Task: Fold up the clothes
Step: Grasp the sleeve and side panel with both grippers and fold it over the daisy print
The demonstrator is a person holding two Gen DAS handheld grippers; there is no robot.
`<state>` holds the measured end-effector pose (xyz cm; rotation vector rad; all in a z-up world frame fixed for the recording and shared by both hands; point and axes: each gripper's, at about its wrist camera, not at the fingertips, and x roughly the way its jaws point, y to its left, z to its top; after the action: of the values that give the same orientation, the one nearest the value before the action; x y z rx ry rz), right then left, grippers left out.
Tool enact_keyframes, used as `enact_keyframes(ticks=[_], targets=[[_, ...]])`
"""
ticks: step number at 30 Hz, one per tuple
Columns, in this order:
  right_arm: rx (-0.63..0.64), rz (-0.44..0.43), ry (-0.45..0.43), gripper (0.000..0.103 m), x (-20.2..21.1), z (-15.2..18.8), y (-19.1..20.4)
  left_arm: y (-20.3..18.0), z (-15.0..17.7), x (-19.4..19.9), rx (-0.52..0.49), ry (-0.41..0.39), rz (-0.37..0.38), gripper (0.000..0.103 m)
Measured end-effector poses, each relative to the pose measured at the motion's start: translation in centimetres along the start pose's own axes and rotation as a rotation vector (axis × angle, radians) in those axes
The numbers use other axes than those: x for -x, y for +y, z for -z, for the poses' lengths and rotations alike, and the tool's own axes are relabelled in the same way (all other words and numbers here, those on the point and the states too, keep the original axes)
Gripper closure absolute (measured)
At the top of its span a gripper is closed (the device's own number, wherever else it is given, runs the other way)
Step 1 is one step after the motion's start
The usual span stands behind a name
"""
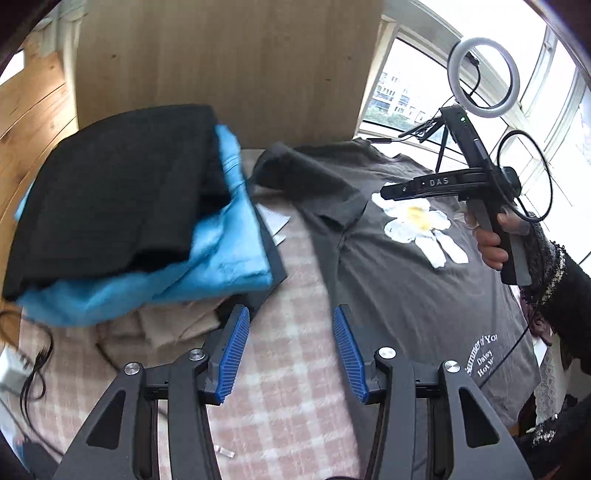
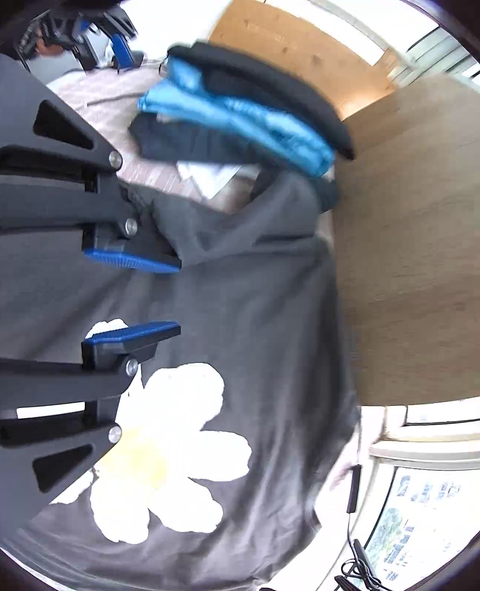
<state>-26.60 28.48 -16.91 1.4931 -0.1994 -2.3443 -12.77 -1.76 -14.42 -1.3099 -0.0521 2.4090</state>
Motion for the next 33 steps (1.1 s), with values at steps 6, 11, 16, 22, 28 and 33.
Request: enact_keyframes(ticks=[6,11,16,22,28,33], targets=[[0.062,-0.003,-0.026,0.069,1.0,-1.9,-0.3,-1.4,-5.3,-9.1,0.098,0.044,0.046,0.057],[0.072,-0.018,-0.006,0.069,0.0,-3.0,-0.8,-1.3,-6.9,-13.8,0.162,0.082,0.072,0.057],[0.004,-0.058,0.022,0.069,-1.0,-2.1,-2.8,-1.9,-7.2,-15.3,0.135,0.077,0.077,0.074],[0.103,-0.107,-0.011,0.069,-2.0,-5.4,0.4,-2.6,-6.5,-14.0,0.114,0.032,0.111,0.087],[0.310,-0.113,0.068,0.056,-8.3,-10.4,8.5,-2.8,-5.6,-14.4,0.140,0.024,0.125,0.088],[0.334,-0.045,0.169,0.074,-12.7,-11.2,10.3,-1.9,-5.2,-14.3,0.186,0.003,0.135,0.088]])
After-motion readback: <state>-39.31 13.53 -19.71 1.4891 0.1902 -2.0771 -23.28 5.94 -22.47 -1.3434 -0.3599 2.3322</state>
